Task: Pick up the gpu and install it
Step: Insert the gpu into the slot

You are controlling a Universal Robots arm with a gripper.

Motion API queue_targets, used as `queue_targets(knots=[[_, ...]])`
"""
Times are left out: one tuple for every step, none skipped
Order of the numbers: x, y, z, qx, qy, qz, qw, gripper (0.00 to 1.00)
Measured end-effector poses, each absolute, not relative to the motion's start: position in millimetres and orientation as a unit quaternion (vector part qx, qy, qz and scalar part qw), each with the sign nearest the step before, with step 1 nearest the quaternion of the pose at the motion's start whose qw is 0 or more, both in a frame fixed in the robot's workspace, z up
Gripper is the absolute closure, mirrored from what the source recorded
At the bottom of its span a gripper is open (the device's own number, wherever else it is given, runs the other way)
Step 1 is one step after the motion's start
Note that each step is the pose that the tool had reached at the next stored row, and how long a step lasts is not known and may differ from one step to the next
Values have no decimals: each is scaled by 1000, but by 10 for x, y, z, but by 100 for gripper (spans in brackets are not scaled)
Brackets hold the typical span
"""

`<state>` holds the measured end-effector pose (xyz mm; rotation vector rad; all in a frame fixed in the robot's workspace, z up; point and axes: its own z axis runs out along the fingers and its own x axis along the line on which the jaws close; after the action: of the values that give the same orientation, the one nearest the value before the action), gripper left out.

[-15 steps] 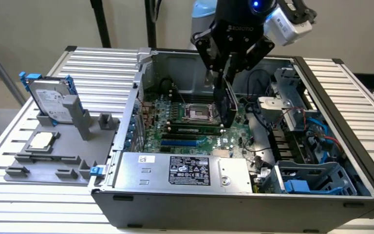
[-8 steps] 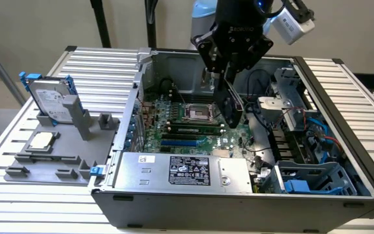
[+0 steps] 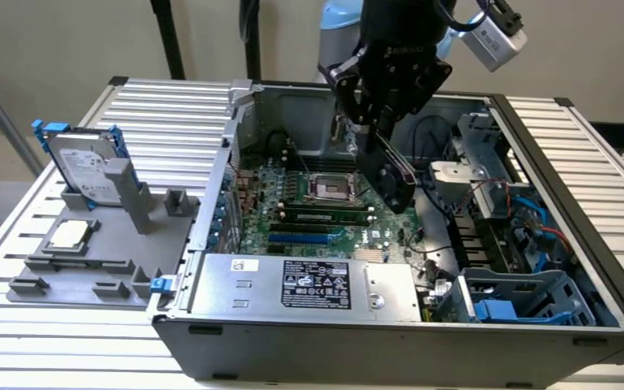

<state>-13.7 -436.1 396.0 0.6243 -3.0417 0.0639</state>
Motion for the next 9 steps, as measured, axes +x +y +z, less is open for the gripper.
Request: queue_targets(knots=[[-137,-4361,3957,210,-977,21,18,74],[-137,-4361,3955,219,-975,21,17,74],[-137,-4361,3952,228,-973,21,17,74],[-137,-4361,3950,237,-971,21,17,74],[-137,-4361,3947,246,-969,21,17,74],[-137,-4361,3942,254,-967,22,17,74],[-137,-4361,3938,263,-964,22,16,74],[-137,-4361,3934,272,-962,22,16,74],[-137,-4361,3929,281,-959,22,16,74]])
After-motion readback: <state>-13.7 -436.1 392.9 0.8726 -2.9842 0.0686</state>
